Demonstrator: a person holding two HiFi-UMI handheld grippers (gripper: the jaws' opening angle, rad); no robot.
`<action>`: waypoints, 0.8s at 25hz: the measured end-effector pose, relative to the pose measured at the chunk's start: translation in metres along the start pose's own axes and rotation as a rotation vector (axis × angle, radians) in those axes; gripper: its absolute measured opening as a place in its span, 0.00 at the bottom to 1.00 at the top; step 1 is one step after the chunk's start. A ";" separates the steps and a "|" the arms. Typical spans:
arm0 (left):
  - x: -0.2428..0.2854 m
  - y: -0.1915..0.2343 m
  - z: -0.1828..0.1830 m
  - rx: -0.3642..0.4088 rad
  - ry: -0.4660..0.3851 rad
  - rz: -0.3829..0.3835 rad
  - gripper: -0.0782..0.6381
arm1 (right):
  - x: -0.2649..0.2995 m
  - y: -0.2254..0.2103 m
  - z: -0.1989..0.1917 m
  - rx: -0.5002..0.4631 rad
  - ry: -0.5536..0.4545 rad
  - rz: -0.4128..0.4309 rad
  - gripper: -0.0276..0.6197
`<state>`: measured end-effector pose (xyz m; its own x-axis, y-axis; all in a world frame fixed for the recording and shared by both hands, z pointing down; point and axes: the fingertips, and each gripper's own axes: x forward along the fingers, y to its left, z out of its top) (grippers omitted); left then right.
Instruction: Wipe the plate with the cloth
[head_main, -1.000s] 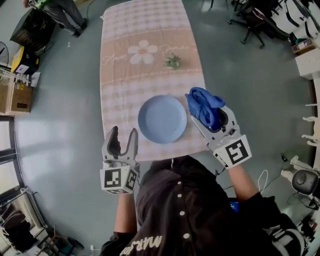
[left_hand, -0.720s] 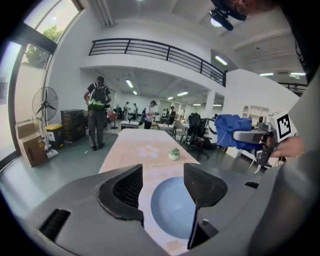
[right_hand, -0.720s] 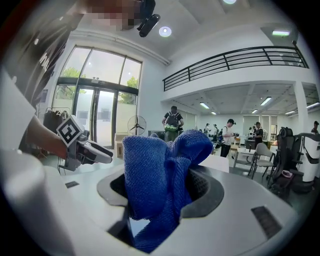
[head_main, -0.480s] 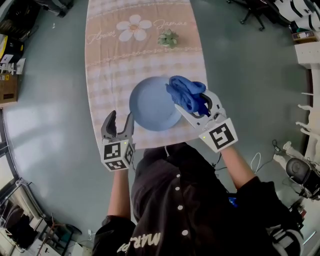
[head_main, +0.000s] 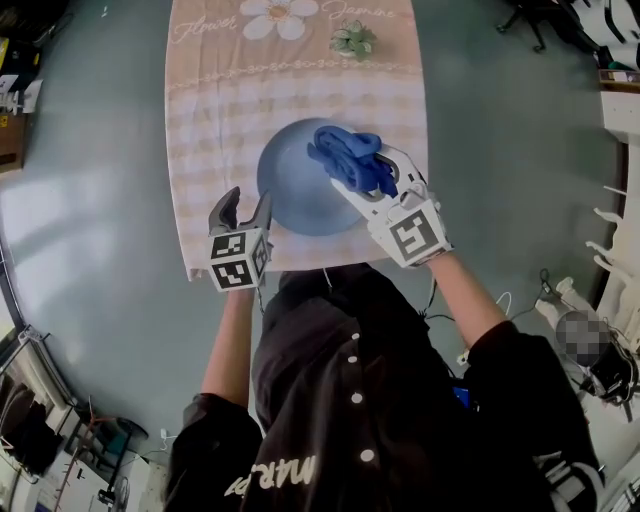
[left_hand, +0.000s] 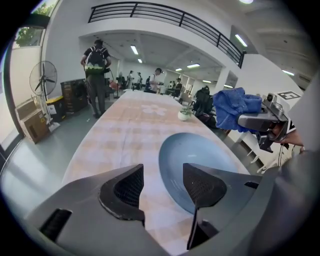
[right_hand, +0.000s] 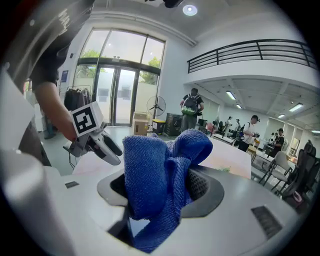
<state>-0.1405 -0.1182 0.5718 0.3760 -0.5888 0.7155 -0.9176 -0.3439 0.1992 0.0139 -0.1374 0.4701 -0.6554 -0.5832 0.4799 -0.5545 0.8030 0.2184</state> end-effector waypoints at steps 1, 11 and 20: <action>0.004 0.001 -0.005 -0.012 0.014 -0.002 0.47 | 0.005 0.001 -0.003 -0.014 0.010 0.005 0.41; 0.029 0.002 -0.025 -0.105 0.080 -0.017 0.41 | 0.041 0.012 -0.028 -0.075 0.075 0.033 0.41; 0.036 -0.001 -0.029 -0.120 0.129 -0.036 0.31 | 0.062 0.015 -0.035 -0.204 0.155 0.070 0.41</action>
<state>-0.1301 -0.1181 0.6168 0.3968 -0.4763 0.7846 -0.9154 -0.2690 0.2996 -0.0174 -0.1571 0.5330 -0.5933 -0.5121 0.6212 -0.3852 0.8581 0.3395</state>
